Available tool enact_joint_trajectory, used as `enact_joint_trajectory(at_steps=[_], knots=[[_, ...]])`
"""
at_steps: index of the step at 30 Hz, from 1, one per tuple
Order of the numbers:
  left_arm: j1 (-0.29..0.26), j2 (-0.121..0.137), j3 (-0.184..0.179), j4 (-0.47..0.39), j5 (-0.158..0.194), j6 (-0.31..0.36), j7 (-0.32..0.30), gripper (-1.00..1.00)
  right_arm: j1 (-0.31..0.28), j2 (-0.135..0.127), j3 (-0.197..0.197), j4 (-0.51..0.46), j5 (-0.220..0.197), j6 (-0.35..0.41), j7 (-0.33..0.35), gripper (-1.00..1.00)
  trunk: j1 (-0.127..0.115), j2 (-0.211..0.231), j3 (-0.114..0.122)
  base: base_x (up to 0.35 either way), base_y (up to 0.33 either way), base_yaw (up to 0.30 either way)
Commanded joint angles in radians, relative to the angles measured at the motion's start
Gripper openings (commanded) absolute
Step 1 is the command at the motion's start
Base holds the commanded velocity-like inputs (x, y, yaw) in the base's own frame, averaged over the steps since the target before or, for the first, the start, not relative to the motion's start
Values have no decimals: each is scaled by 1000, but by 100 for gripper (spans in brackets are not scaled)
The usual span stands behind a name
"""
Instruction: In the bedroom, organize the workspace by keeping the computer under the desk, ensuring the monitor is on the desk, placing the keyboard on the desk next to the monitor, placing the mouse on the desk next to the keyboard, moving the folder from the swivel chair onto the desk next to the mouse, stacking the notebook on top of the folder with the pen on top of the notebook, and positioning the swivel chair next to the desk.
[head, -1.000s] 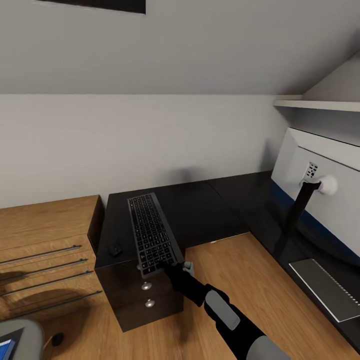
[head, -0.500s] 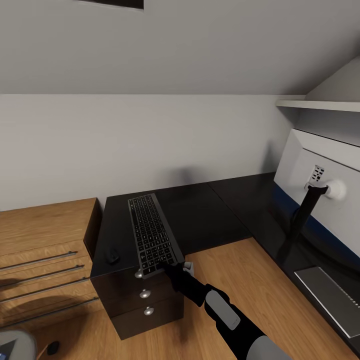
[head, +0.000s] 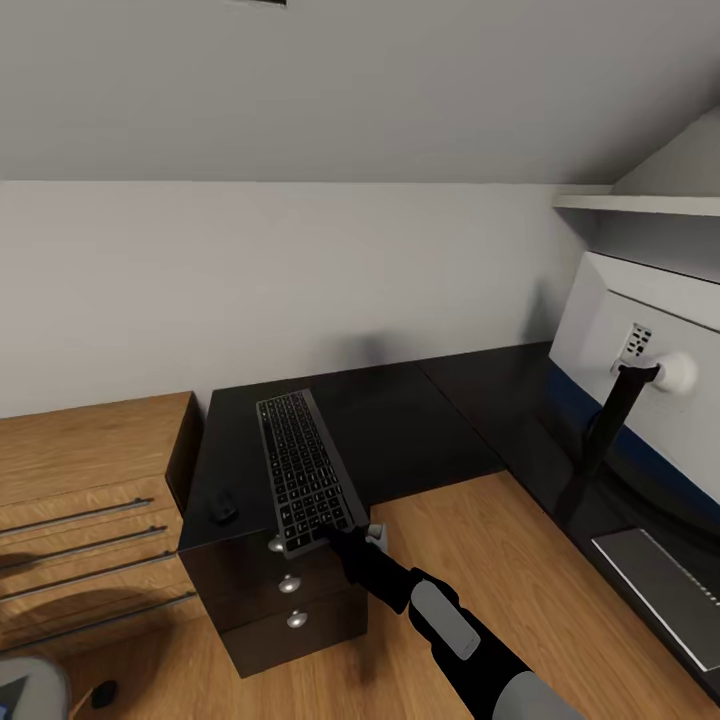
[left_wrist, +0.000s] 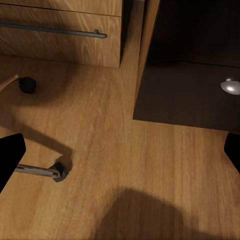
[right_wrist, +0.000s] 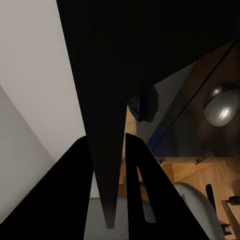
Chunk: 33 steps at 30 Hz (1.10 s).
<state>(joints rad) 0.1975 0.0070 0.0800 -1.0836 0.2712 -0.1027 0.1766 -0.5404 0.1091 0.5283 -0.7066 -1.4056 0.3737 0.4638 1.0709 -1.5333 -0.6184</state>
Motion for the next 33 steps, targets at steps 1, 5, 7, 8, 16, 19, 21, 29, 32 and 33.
enact_joint_trajectory(at_steps=[1, 5, 7, 8, 16, 19, 21, 29, 32, 33], knots=[[0, 1, -2, -1, 9, -3, 3, 100, -1, 0, 2, 1, -12, 5, 3, -100, 4, -8, -4, 0, 0, 0], [0, 1, -2, -1, 9, -3, 3, 100, -1, 1, 2, 1, -12, 5, 2, -100, 15, -29, -13, 0, 0, 0], [0, 1, -2, -1, 9, -3, 3, 100, -1, 0, 2, 1, -12, 5, 2, -100, 15, -29, -13, 0, 0, 0], [0, 1, -2, -1, 9, -3, 3, 100, -1, 1, 2, 1, -12, 5, 2, -100, 15, -29, -13, 0, 0, 0], [0, 1, -2, -1, 9, -3, 5, 100, -1, 0, 2, 1, -12, 5, 1, -100, 35, -64, -29, 0, 0, 0], [0, 1, -2, -1, 9, -3, 6, 100, -1, 0, 2, 1, -12, 5, 1, -100, 38, -71, -32, 0, 0, 0], [0, 1, -2, -1, 9, -3, 6, 100, -1, 0, 2, 0, -12, 5, 1, -100, 38, -71, -32, 0, 0, 0], [0, 1, -2, 2, 8, 0, 8, 100, -1, 0, 2, 0, -12, 5, 1, -100, 38, -71, -32, 0, 0, 0], [0, 1, -2, 3, 8, 0, 8, 100, -1, 0, 2, 0, -12, 5, 1, -100, 38, -71, -32, 0, 0, 0], [0, 1, -2, 3, 8, 0, 8, 100, -1, 0, 2, 0, -12, 5, 1, -100, 35, -64, -29, 0, 0, 0]])
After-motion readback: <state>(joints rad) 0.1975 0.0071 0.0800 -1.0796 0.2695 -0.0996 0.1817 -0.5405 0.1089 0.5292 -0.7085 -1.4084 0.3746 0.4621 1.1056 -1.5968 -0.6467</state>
